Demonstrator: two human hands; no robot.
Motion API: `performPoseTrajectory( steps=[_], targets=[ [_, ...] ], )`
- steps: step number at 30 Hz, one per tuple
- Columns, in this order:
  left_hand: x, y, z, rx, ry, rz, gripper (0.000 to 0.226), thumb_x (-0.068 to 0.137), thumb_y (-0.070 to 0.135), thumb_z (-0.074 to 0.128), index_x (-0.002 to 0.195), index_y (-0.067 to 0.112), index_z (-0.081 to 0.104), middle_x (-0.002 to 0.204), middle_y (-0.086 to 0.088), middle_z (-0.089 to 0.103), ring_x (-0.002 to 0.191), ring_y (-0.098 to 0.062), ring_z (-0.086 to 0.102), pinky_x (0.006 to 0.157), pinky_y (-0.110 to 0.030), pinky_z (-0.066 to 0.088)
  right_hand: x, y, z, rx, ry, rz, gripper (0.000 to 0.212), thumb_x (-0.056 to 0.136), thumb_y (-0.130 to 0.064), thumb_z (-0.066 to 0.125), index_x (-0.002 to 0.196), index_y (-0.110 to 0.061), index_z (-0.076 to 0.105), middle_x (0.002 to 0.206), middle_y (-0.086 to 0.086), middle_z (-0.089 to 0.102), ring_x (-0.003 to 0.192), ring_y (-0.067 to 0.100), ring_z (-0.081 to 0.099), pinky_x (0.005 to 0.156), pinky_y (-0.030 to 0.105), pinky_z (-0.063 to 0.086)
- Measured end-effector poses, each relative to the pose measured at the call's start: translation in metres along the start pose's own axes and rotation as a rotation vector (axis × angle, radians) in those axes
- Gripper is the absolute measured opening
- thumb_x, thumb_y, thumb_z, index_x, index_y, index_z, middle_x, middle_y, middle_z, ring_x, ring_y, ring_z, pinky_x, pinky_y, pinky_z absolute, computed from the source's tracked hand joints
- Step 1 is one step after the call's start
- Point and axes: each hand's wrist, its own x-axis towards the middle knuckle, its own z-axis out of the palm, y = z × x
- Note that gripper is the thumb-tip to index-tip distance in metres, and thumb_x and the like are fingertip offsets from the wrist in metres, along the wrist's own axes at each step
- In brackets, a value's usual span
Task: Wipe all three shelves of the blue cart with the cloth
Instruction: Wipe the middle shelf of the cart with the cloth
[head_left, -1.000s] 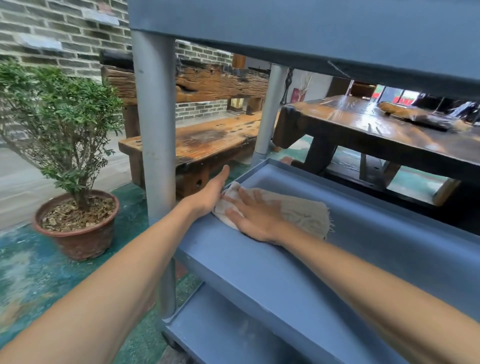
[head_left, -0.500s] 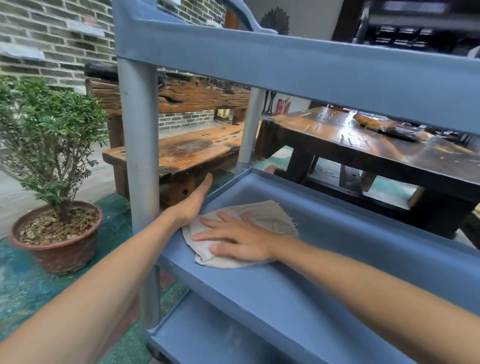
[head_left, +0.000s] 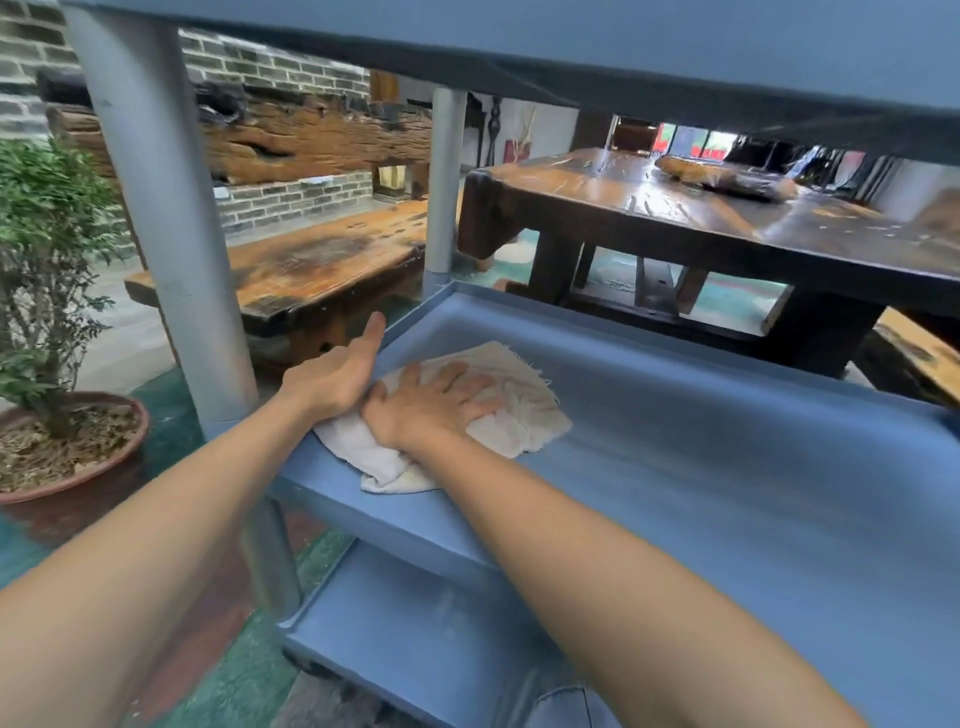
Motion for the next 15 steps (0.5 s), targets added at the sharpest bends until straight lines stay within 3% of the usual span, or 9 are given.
performPoseTrajectory(
  steps=[2,4,8,11,13,15],
  targets=[
    [0.003,-0.006,0.007,0.160,0.045,0.080,0.070,0.092,0.068,-0.003,0.152,0.043,0.021,0.154,-0.006,0.040,0.130,-0.034,0.047,0.089,-0.045,0.035,-0.001,0.015,0.001,-0.038,-0.010,-0.102,0.073,0.099,-0.065,0.013,0.164,-0.033,0.000,0.168,0.023,-0.016,0.148,0.056,-0.021,0.107,0.078,-0.019],
    [0.001,-0.009,0.011,0.262,0.068,0.116,0.068,0.092,0.070,-0.004,0.151,0.049,0.024,0.159,0.001,0.032,0.136,-0.030,0.040,0.086,-0.046,0.035,-0.001,0.033,0.001,-0.053,-0.011,-0.239,0.072,0.097,-0.070,0.012,0.162,-0.042,-0.001,0.171,0.016,-0.012,0.152,0.051,-0.016,0.112,0.074,-0.015],
    [-0.008,-0.008,0.014,0.435,0.064,0.137,0.069,0.092,0.075,0.000,0.150,0.051,0.030,0.167,0.006,0.012,0.151,-0.023,0.015,0.101,-0.050,0.038,-0.006,0.075,-0.007,-0.069,-0.054,-0.458,0.064,0.097,-0.074,0.012,0.157,-0.056,-0.003,0.173,0.001,-0.007,0.158,0.036,-0.010,0.123,0.060,-0.005],
    [-0.002,0.005,0.024,0.482,0.114,0.219,0.063,0.101,0.061,0.010,0.149,0.036,0.043,0.169,0.005,0.007,0.155,-0.020,0.000,0.119,-0.053,0.019,-0.009,0.086,-0.010,-0.079,-0.046,-0.492,0.065,0.100,-0.070,0.016,0.159,-0.051,-0.002,0.173,-0.003,-0.007,0.158,0.030,-0.012,0.124,0.056,-0.009],
    [-0.003,0.020,0.036,0.322,0.113,0.333,0.066,0.104,0.050,0.010,0.141,0.019,0.056,0.163,-0.004,0.031,0.153,-0.023,0.017,0.120,-0.045,0.019,-0.008,0.085,-0.009,-0.089,-0.013,-0.499,0.069,0.102,-0.065,0.017,0.163,-0.039,-0.003,0.173,-0.001,-0.007,0.158,0.030,-0.010,0.124,0.056,-0.009],
    [-0.006,0.025,0.045,0.098,0.021,0.334,0.064,0.106,0.049,0.013,0.134,0.013,0.058,0.147,-0.013,0.052,0.137,-0.027,0.043,0.113,-0.039,0.031,-0.008,0.085,-0.008,-0.086,0.012,-0.507,0.072,0.103,-0.062,0.017,0.164,-0.032,-0.006,0.173,0.001,-0.006,0.159,0.030,-0.009,0.125,0.057,-0.007]
  ],
)
